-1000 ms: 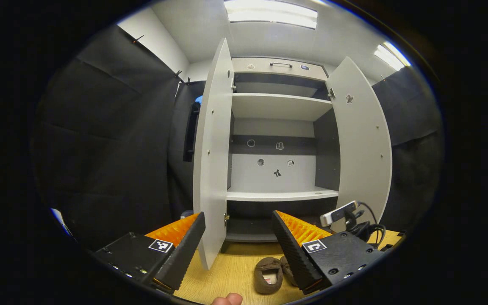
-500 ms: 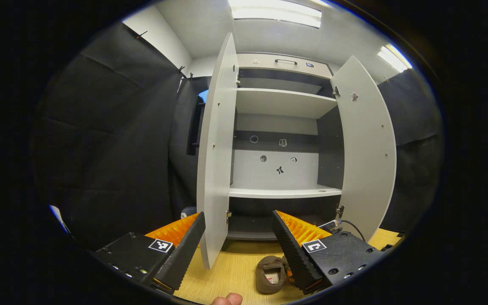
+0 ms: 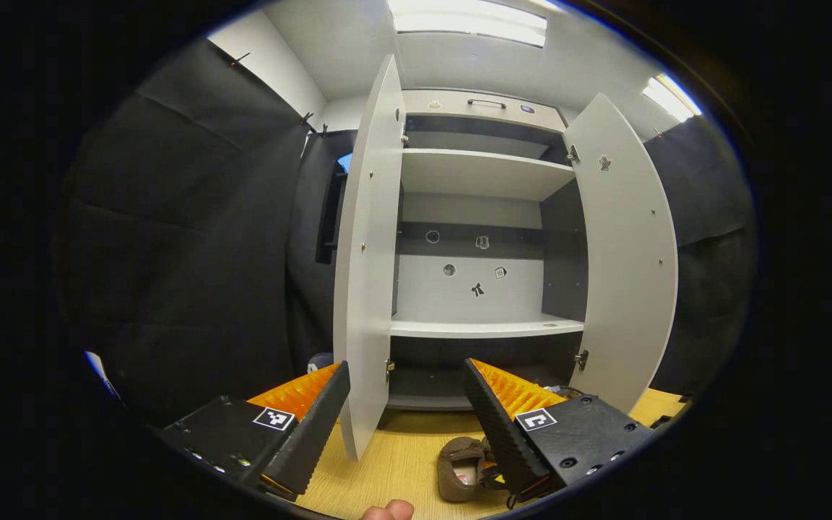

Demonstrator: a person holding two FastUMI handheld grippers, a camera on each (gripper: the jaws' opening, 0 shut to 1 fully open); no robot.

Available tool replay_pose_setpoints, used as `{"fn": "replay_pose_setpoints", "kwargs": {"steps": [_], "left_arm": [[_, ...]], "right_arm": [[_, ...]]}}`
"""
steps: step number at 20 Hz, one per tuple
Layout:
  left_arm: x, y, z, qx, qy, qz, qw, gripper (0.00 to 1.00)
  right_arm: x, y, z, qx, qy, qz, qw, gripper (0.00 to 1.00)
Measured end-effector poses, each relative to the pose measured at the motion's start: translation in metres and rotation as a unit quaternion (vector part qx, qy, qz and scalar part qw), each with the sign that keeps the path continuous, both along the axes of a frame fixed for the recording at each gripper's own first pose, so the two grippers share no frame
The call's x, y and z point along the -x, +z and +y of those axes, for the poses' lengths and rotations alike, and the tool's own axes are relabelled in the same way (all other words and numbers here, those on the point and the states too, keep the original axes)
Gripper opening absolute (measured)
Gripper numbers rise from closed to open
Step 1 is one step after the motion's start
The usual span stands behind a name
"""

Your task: Grab one shoe with the right hand and put it into the shoe cabinet, grab the other shoe with the left hand and put it into the shoe cabinet; then close the right door with the right hand and the left door with the left hand.

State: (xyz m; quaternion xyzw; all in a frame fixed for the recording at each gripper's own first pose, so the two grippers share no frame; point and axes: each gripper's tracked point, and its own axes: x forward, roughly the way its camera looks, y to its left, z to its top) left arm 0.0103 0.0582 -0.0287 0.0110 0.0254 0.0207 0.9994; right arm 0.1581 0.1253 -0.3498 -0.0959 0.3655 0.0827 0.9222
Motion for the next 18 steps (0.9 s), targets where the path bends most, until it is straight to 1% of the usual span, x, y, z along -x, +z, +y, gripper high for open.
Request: {"fn": "replay_pose_setpoints", "kwargs": {"steps": [2, 3, 6, 7, 9, 12, 15, 17, 18], "left_arm": [[0.000, -0.002, -0.001, -0.002, -0.002, 0.002, 1.000, 0.95], [0.000, -0.002, 0.000, -0.003, -0.002, 0.003, 1.000, 0.95], [0.000, -0.004, 0.000, -0.002, -0.001, 0.006, 1.000, 0.95], [0.000, -0.005, 0.000, -0.001, -0.002, 0.008, 1.000, 0.95], [0.000, -0.007, -0.001, -0.003, -0.003, 0.010, 1.000, 0.95], [0.000, -0.009, -0.007, 0.000, -0.010, 0.011, 1.000, 0.95], [-0.001, -0.010, -0.018, 0.004, -0.022, 0.010, 1.000, 0.95], [-0.002, -0.011, -0.026, 0.005, -0.031, 0.009, 0.999, 0.95], [-0.001, -0.012, -0.029, 0.005, -0.034, 0.009, 0.999, 0.95]], "right_arm": [[-0.001, 0.003, 0.000, 0.005, 0.001, -0.011, 1.000, 0.22], [0.000, 0.001, 0.001, 0.005, 0.003, -0.014, 1.000, 0.18], [0.001, 0.009, 0.002, -0.027, 0.003, -0.023, 0.999, 0.06], [0.000, 0.016, -0.001, -0.035, 0.000, -0.033, 0.999, 0.06], [-0.002, 0.037, -0.014, -0.032, -0.006, -0.070, 0.997, 0.05], [0.006, 0.071, -0.028, -0.023, 0.005, -0.108, 0.994, 0.05], [0.014, 0.122, -0.041, -0.002, 0.019, -0.151, 0.988, 0.05], [0.013, 0.161, -0.047, 0.002, 0.016, -0.172, 0.985, 0.04], [0.012, 0.185, -0.049, -0.002, 0.014, -0.182, 0.983, 0.05]]}}
